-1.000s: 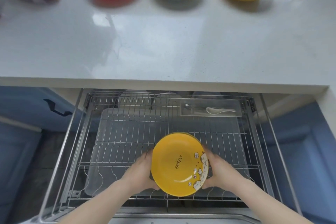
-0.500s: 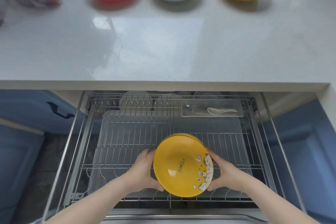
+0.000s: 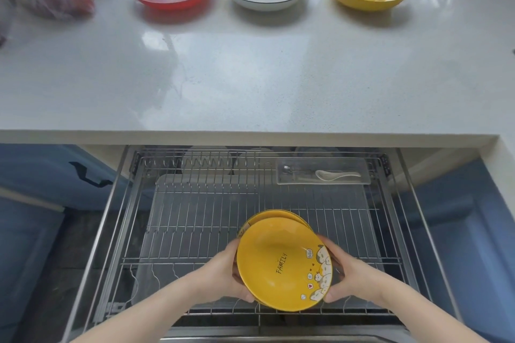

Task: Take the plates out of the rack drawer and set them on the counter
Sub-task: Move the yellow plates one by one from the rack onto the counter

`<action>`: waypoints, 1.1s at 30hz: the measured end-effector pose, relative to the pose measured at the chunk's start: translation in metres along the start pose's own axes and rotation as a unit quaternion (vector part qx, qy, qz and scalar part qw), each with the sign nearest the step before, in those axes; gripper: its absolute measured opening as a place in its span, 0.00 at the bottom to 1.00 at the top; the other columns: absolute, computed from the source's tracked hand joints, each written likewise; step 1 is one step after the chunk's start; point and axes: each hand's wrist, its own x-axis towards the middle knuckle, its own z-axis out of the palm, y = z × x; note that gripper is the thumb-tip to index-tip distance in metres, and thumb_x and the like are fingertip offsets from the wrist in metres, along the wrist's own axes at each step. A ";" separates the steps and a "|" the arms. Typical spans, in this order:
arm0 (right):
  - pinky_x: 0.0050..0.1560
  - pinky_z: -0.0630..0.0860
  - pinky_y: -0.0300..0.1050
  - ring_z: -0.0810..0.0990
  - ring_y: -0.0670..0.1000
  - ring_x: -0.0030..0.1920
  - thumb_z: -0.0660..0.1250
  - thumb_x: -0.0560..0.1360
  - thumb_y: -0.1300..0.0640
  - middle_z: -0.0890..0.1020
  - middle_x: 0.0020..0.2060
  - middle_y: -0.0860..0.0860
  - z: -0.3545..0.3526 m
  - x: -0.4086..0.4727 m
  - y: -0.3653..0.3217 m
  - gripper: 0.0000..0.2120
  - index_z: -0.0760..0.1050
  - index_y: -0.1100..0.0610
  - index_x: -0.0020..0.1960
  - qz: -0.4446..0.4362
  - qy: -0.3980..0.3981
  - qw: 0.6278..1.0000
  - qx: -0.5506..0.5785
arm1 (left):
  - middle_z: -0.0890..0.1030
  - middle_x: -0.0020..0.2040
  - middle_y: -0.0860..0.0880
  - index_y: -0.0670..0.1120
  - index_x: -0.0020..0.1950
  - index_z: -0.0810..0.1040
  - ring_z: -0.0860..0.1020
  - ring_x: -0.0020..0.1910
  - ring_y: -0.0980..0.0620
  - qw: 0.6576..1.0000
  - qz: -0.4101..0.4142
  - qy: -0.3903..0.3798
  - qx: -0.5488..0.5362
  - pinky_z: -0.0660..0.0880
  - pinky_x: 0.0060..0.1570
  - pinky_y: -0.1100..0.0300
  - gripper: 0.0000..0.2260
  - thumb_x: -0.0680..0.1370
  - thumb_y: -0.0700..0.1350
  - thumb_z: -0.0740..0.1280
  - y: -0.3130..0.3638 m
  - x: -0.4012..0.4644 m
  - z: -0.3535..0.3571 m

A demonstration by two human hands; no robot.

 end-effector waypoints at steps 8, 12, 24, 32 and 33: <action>0.77 0.63 0.56 0.69 0.41 0.72 0.84 0.61 0.56 0.72 0.69 0.35 -0.009 -0.023 0.001 0.55 0.54 0.30 0.74 -0.066 0.034 0.997 0.019 | 0.70 0.67 0.60 0.56 0.76 0.51 0.74 0.64 0.60 0.998 0.045 -0.021 -0.031 0.76 0.58 0.66 0.52 0.64 0.43 0.82 0.032 -0.007 -0.010; 0.71 0.70 0.41 0.70 0.40 0.71 0.85 0.62 0.55 0.71 0.69 0.34 -0.018 -0.049 -0.013 0.53 0.56 0.25 0.71 -0.121 0.056 0.990 0.036 | 0.72 0.66 0.60 0.57 0.76 0.51 0.75 0.64 0.63 0.997 0.067 -0.020 -0.041 0.77 0.57 0.66 0.52 0.64 0.42 0.83 0.055 -0.019 -0.011; 0.63 0.74 0.33 0.73 0.41 0.69 0.87 0.60 0.55 0.74 0.70 0.40 -0.110 -0.178 -0.077 0.54 0.59 0.31 0.74 -0.213 0.208 0.954 0.037 | 0.76 0.64 0.60 0.64 0.75 0.52 0.78 0.61 0.59 0.980 0.184 -0.025 0.072 0.79 0.60 0.56 0.51 0.64 0.50 0.83 0.236 -0.020 -0.032; 0.54 0.80 0.41 0.80 0.43 0.60 0.83 0.60 0.59 0.79 0.63 0.40 -0.227 -0.176 -0.122 0.52 0.61 0.30 0.73 -0.210 0.264 0.941 -0.009 | 0.71 0.56 0.61 0.59 0.72 0.61 0.73 0.50 0.61 0.958 0.228 0.026 0.175 0.72 0.47 0.67 0.42 0.65 0.50 0.82 0.348 0.061 -0.067; 0.53 0.81 0.42 0.81 0.42 0.58 0.83 0.60 0.59 0.79 0.63 0.40 -0.239 -0.171 -0.125 0.52 0.60 0.29 0.72 -0.205 0.269 0.941 -0.007 | 0.71 0.56 0.62 0.58 0.71 0.63 0.71 0.50 0.63 0.957 0.229 0.030 0.175 0.69 0.48 0.68 0.42 0.64 0.50 0.82 0.357 0.072 -0.070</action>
